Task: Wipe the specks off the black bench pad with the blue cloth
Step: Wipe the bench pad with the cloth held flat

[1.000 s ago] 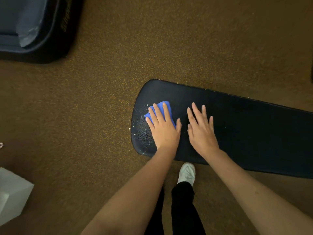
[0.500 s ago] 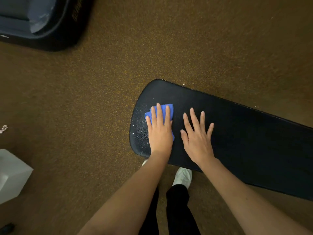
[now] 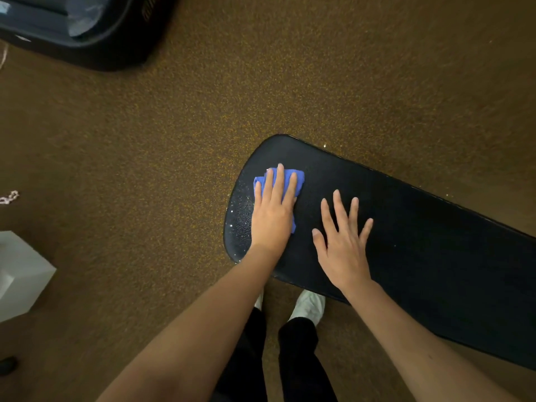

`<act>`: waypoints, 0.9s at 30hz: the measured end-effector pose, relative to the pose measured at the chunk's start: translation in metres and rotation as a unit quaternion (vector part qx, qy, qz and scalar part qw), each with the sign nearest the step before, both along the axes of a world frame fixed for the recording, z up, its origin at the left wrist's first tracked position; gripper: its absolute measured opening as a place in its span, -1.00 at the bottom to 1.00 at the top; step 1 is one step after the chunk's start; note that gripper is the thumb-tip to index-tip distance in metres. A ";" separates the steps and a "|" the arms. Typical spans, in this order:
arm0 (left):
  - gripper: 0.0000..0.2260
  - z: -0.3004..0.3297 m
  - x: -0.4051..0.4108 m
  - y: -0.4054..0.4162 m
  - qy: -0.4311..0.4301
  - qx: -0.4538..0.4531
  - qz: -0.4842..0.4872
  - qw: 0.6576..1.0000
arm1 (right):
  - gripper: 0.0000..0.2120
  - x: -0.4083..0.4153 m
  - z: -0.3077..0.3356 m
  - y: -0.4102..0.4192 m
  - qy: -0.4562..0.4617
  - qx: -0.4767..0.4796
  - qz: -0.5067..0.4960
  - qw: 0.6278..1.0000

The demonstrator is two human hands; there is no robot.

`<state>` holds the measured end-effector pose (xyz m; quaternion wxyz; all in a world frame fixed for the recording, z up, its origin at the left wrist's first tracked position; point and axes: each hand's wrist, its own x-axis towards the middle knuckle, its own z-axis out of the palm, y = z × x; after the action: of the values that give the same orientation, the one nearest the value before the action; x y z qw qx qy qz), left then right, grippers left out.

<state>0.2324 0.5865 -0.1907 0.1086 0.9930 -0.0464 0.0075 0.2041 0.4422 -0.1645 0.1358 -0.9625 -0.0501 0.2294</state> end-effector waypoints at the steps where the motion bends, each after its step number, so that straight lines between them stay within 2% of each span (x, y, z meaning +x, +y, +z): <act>1: -0.37 0.000 0.009 0.005 -0.007 0.002 0.005 1.000 | -0.42 0.000 0.000 0.000 0.000 0.001 0.002 1.000; 5: -0.45 -0.001 0.045 0.015 -0.005 0.004 0.139 0.990 | -0.43 0.000 0.000 -0.001 0.000 0.005 0.003 1.000; 7: -0.49 -0.002 0.041 0.007 -0.021 -0.003 0.173 0.985 | -0.42 -0.001 -0.001 -0.001 0.000 0.006 0.001 1.000; 11: -0.38 -0.002 0.009 -0.007 -0.019 -0.003 0.029 0.999 | -0.42 -0.001 -0.001 -0.001 -0.003 0.005 0.003 1.000; 13: -0.40 -0.003 0.017 0.004 -0.029 -0.004 -0.011 0.999 | -0.43 -0.001 -0.001 -0.001 -0.005 0.009 0.001 1.000; 17: -0.49 -0.006 0.047 0.021 -0.031 -0.010 0.115 0.993 | -0.43 -0.001 -0.001 -0.001 -0.006 0.012 0.001 1.000; 19: -0.58 -0.009 0.046 0.019 -0.022 -0.019 0.186 0.982 | -0.43 -0.001 -0.001 -0.002 -0.003 0.012 0.002 1.000; 21: -0.63 -0.008 0.031 0.010 -0.030 -0.021 0.215 0.976 | -0.43 -0.001 -0.001 -0.002 0.001 0.009 0.002 1.000; 22: -0.61 -0.005 0.019 0.005 -0.038 -0.011 0.204 0.978 | -0.43 -0.001 -0.001 -0.001 0.005 0.005 0.001 1.000; 25: -0.52 -0.004 -0.005 0.003 -0.037 0.010 0.087 0.995 | -0.42 0.000 0.001 -0.001 0.010 -0.002 0.006 1.000; 27: -0.45 -0.006 0.008 0.016 -0.039 0.009 0.067 0.997 | -0.42 0.001 0.002 -0.002 0.012 0.003 0.009 1.000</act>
<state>0.2406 0.6029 -0.1969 0.0972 0.9937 0.0158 0.0528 0.2050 0.4402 -0.1627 0.1378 -0.9588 -0.0576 0.2415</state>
